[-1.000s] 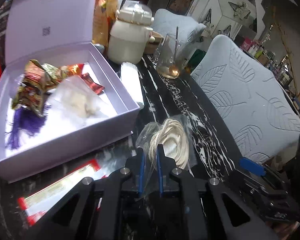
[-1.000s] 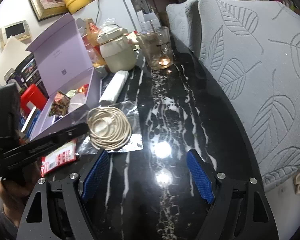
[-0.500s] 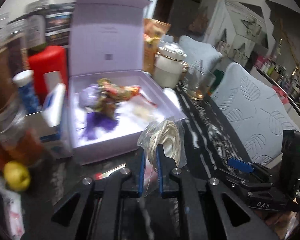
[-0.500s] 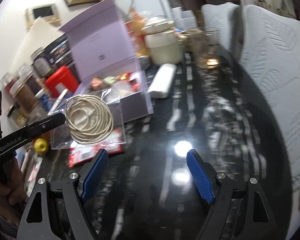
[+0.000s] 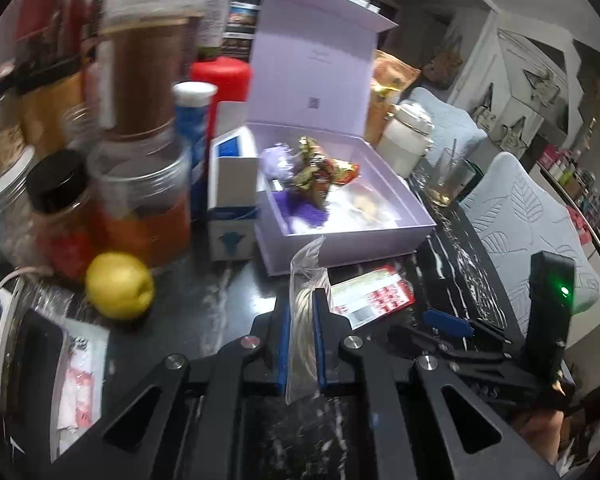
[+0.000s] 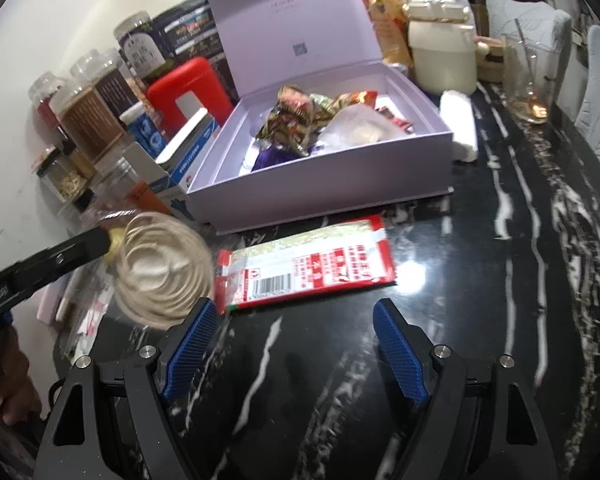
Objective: Organize soft objects
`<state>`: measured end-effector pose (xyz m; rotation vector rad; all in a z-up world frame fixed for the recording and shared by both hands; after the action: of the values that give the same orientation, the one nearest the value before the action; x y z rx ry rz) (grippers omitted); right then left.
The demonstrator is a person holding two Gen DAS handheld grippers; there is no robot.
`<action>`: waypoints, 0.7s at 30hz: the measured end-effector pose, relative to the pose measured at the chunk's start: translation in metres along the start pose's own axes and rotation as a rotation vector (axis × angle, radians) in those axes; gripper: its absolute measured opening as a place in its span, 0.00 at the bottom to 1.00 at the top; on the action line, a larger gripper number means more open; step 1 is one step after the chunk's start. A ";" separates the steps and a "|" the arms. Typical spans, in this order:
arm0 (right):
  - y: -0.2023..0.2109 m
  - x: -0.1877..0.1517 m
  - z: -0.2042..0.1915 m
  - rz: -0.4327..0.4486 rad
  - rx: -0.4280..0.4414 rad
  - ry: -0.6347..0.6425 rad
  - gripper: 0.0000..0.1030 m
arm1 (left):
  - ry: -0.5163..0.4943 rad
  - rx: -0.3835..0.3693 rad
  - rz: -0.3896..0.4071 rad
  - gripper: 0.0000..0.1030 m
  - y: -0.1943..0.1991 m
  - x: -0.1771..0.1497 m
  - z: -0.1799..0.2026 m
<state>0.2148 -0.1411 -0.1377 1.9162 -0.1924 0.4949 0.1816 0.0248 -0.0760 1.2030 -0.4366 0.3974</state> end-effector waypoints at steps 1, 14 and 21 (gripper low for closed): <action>-0.005 0.002 0.000 -0.010 -0.003 -0.008 0.79 | 0.008 0.002 0.003 0.10 0.002 -0.001 -0.004; -0.048 0.030 -0.010 -0.069 -0.151 -0.025 0.88 | 0.056 -0.009 0.025 0.10 0.005 0.001 -0.032; -0.060 0.042 -0.010 -0.052 -0.263 -0.127 0.94 | 0.064 -0.005 0.032 0.10 0.005 0.001 -0.042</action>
<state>0.2719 -0.1047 -0.1674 1.6906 -0.2760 0.2966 0.1850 0.0665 -0.0839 1.1767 -0.4014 0.4615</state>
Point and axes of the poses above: each gripper's, at about its wrist camera, not at the fingertips, and y roughly against the way its jaws point, z to its right, x to its top, the point moved 7 cm from there along -y, roughly the way its jaws point, and after that the axes turned 11 degrees about -z, right-handed, at the moved point
